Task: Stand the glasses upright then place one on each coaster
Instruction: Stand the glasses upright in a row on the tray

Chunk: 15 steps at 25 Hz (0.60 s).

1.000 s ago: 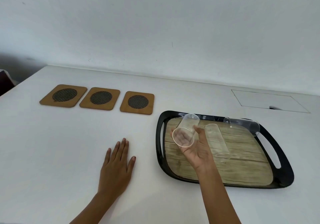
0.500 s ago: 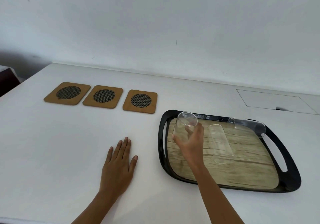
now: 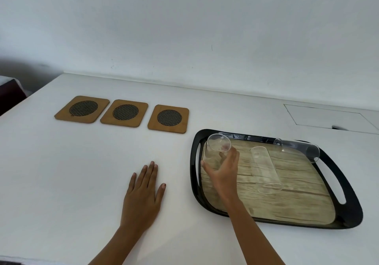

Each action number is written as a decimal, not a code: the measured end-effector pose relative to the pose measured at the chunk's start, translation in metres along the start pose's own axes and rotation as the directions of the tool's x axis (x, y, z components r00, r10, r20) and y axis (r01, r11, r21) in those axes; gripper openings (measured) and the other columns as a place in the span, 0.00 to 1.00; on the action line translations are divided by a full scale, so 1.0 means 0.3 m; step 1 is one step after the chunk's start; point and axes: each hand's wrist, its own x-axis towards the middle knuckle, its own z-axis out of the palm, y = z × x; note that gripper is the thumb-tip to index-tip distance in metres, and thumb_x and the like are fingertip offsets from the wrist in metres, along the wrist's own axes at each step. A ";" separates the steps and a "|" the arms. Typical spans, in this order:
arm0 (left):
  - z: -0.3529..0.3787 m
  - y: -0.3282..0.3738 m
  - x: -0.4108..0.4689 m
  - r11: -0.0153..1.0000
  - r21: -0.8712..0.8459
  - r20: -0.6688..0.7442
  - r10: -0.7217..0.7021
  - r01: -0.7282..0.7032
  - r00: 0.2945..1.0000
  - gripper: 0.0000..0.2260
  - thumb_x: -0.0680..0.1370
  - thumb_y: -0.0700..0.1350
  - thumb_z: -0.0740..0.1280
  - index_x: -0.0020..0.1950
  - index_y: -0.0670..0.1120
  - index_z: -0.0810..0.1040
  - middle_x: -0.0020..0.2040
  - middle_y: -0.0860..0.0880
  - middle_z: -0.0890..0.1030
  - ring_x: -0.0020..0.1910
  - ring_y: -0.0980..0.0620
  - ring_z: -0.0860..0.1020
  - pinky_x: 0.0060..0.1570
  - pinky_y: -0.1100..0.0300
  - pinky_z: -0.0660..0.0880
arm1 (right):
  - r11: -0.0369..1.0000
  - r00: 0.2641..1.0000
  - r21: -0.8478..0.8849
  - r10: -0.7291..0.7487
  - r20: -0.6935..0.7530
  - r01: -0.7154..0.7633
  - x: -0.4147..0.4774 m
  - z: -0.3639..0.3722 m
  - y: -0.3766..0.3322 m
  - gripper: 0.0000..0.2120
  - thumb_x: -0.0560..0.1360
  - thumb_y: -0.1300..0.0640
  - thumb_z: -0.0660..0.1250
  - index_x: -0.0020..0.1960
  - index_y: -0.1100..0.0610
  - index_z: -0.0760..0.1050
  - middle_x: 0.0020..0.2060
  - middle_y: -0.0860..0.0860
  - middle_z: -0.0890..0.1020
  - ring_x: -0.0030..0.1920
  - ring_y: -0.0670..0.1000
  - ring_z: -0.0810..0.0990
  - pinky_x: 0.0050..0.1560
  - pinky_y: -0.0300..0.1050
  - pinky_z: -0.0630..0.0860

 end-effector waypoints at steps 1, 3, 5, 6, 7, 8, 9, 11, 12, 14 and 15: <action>-0.001 0.000 0.000 1.000 0.002 -0.001 0.001 -0.001 1.000 0.28 0.80 0.58 0.46 0.77 0.46 0.56 0.76 0.49 0.59 0.75 0.53 0.55 0.72 0.54 0.47 | 1.000 1.000 -0.020 0.002 0.021 -0.001 -0.003 -0.005 -0.009 0.36 0.67 0.55 0.78 0.68 0.61 0.63 0.63 0.56 0.65 0.59 0.43 0.66 0.57 0.25 0.66; -0.002 0.001 0.001 1.000 0.007 -0.001 -0.001 0.001 1.000 0.28 0.80 0.59 0.46 0.76 0.46 0.56 0.76 0.49 0.59 0.75 0.52 0.56 0.72 0.55 0.46 | 0.999 0.996 -0.033 0.033 0.081 -0.031 -0.013 -0.019 -0.027 0.47 0.64 0.42 0.76 0.72 0.61 0.58 0.66 0.55 0.61 0.59 0.39 0.60 0.60 0.31 0.64; 0.001 0.000 0.001 1.000 0.010 0.000 -0.003 0.003 1.000 0.29 0.80 0.59 0.45 0.77 0.46 0.55 0.76 0.50 0.58 0.75 0.53 0.55 0.72 0.56 0.46 | 0.999 0.995 0.015 0.037 0.090 -0.038 -0.027 -0.048 -0.044 0.55 0.59 0.32 0.69 0.76 0.59 0.53 0.67 0.51 0.57 0.63 0.38 0.57 0.61 0.27 0.61; 0.003 -0.002 0.000 1.000 0.012 0.002 -0.003 0.003 1.000 0.29 0.80 0.59 0.44 0.77 0.46 0.55 0.76 0.50 0.58 0.75 0.53 0.54 0.72 0.56 0.45 | 0.999 0.998 0.046 0.021 0.064 -0.024 -0.031 -0.068 -0.047 0.53 0.61 0.32 0.67 0.77 0.57 0.52 0.68 0.50 0.56 0.64 0.38 0.58 0.59 0.21 0.60; 0.005 -0.003 0.000 1.000 0.015 0.003 -0.003 0.003 1.000 0.29 0.80 0.59 0.44 0.77 0.47 0.54 0.76 0.50 0.57 0.75 0.53 0.53 0.72 0.56 0.45 | 0.999 1.000 0.054 -0.002 0.021 0.001 -0.035 -0.093 -0.050 0.48 0.66 0.34 0.66 0.77 0.57 0.54 0.69 0.49 0.56 0.66 0.39 0.58 0.59 0.19 0.60; 0.006 -0.004 0.000 1.000 0.017 0.005 -0.002 0.001 1.000 0.29 0.80 0.59 0.44 0.77 0.47 0.54 0.76 0.50 0.57 0.75 0.53 0.53 0.72 0.56 0.44 | 0.999 0.999 0.024 -0.029 -0.043 0.031 -0.036 -0.122 -0.048 0.41 0.71 0.40 0.67 0.76 0.56 0.56 0.70 0.51 0.57 0.69 0.43 0.58 0.62 0.23 0.60; 0.007 -0.005 0.000 1.000 0.016 0.004 -0.001 0.001 1.000 0.29 0.80 0.59 0.44 0.77 0.47 0.54 0.76 0.50 0.57 0.75 0.53 0.53 0.72 0.56 0.44 | 0.997 0.990 -0.052 -0.064 -0.127 0.058 -0.032 -0.150 -0.041 0.34 0.75 0.47 0.67 0.75 0.57 0.59 0.71 0.54 0.59 0.72 0.49 0.58 0.66 0.32 0.62; 0.005 -0.005 0.001 1.000 0.013 -0.001 0.002 -0.002 1.000 0.28 0.80 0.59 0.45 0.77 0.46 0.54 0.76 0.50 0.58 0.75 0.53 0.54 0.72 0.56 0.45 | 0.967 0.953 -0.253 -0.090 -0.290 0.015 -0.022 -0.202 -0.010 0.26 0.76 0.62 0.68 0.71 0.60 0.63 0.70 0.61 0.62 0.73 0.59 0.59 0.68 0.51 0.66; 0.004 -0.004 0.001 1.000 0.014 -0.002 0.003 -0.003 1.000 0.28 0.80 0.59 0.45 0.77 0.46 0.55 0.76 0.50 0.59 0.75 0.53 0.54 0.72 0.56 0.45 | 0.940 0.935 -0.337 -0.068 -0.347 -0.056 -0.017 -0.223 0.018 0.27 0.74 0.65 0.69 0.70 0.62 0.63 0.68 0.64 0.63 0.72 0.62 0.59 0.68 0.57 0.67; 0.003 -0.002 0.000 1.000 0.012 -0.001 0.005 -0.005 1.000 0.29 0.79 0.59 0.45 0.76 0.46 0.55 0.76 0.49 0.59 0.75 0.52 0.55 0.72 0.56 0.45 | 0.876 0.918 -0.436 0.019 -0.397 -0.206 -0.013 -0.266 0.064 0.31 0.72 0.63 0.72 0.69 0.65 0.63 0.66 0.67 0.66 0.68 0.66 0.63 0.67 0.63 0.67; 0.004 -0.001 0.000 1.000 0.008 -0.001 0.006 -0.006 1.000 0.29 0.79 0.59 0.45 0.76 0.46 0.55 0.76 0.49 0.59 0.75 0.52 0.55 0.72 0.56 0.45 | 0.850 0.920 -0.458 0.074 -0.384 -0.259 -0.014 -0.286 0.082 0.33 0.71 0.61 0.74 0.70 0.66 0.62 0.65 0.68 0.66 0.66 0.67 0.64 0.65 0.63 0.68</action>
